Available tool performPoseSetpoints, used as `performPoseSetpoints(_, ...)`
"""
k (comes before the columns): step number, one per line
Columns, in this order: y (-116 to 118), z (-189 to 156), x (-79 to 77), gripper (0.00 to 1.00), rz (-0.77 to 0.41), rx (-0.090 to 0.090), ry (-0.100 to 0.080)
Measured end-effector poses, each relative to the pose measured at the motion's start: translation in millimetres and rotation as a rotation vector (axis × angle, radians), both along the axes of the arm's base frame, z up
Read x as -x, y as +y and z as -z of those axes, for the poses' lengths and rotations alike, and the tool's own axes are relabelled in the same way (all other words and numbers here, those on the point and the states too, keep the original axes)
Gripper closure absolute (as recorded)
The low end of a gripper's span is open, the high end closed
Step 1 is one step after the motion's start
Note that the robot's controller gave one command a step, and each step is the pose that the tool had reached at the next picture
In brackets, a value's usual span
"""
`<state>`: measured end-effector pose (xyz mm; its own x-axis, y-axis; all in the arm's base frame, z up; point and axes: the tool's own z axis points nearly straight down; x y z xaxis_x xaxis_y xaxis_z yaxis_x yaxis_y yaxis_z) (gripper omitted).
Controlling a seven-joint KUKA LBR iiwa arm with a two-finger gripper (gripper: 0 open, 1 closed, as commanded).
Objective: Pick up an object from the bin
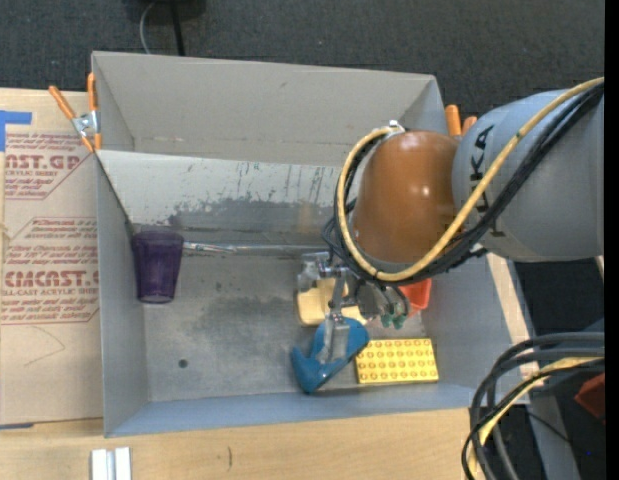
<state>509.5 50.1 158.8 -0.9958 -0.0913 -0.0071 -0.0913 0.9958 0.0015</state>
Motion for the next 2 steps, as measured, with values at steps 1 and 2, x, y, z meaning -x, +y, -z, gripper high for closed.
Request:
performPoseSetpoints(1, -31, 35, 2.9, 0.00, 0.007, -0.002, 0.000)
performPoseSetpoints(2, -87, 66, -3.9, 1.00, -0.025, 0.000, 0.000)
